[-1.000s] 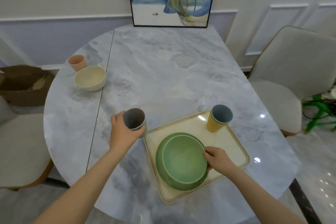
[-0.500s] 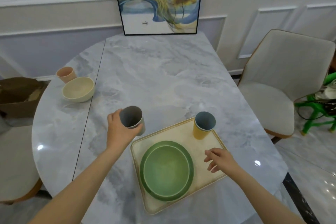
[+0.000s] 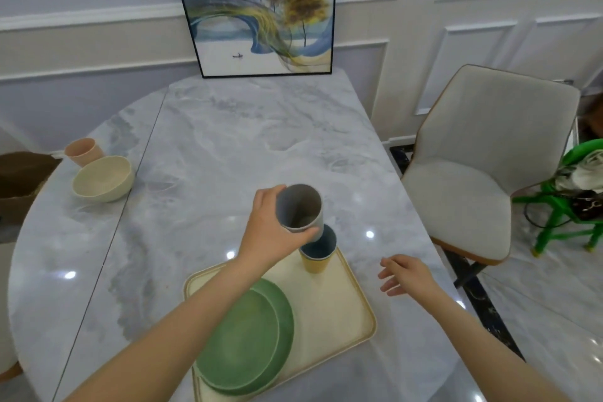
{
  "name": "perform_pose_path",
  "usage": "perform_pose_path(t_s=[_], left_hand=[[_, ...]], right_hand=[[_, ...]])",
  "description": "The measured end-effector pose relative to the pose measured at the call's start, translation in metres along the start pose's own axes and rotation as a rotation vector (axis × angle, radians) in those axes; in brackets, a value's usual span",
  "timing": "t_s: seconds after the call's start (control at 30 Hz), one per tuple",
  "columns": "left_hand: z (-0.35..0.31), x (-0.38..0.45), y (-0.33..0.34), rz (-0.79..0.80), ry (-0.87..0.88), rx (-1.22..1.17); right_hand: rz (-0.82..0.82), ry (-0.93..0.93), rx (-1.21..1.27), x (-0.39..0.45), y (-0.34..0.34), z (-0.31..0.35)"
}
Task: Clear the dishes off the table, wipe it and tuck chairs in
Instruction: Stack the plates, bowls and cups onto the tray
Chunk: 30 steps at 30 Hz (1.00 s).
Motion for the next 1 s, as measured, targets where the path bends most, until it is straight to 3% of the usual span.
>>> perform_pose_path(t_s=[0.5, 0.67, 1.0], left_hand=[[0.038, -0.01, 0.078, 0.178, -0.054, 0.388], [0.052, -0.013, 0.084, 0.203, -0.156, 0.333], [0.056, -0.012, 0.081, 0.165, -0.107, 0.38]], right_hand=[[0.097, 0.014, 0.005, 0.02, -0.004, -0.018], [0.124, 0.002, 0.002, 0.023, 0.005, -0.016], [0.14, -0.01, -0.053, 0.026, 0.019, -0.012]])
Point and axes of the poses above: each hand's wrist, its own x-axis towards the middle knuckle, its own y-axis out of the palm, z = x × y, the point moved 5 cm from there along x, towards the middle knuckle, and after that the axes turned 1 degree about -z, right-handed, at the moved point
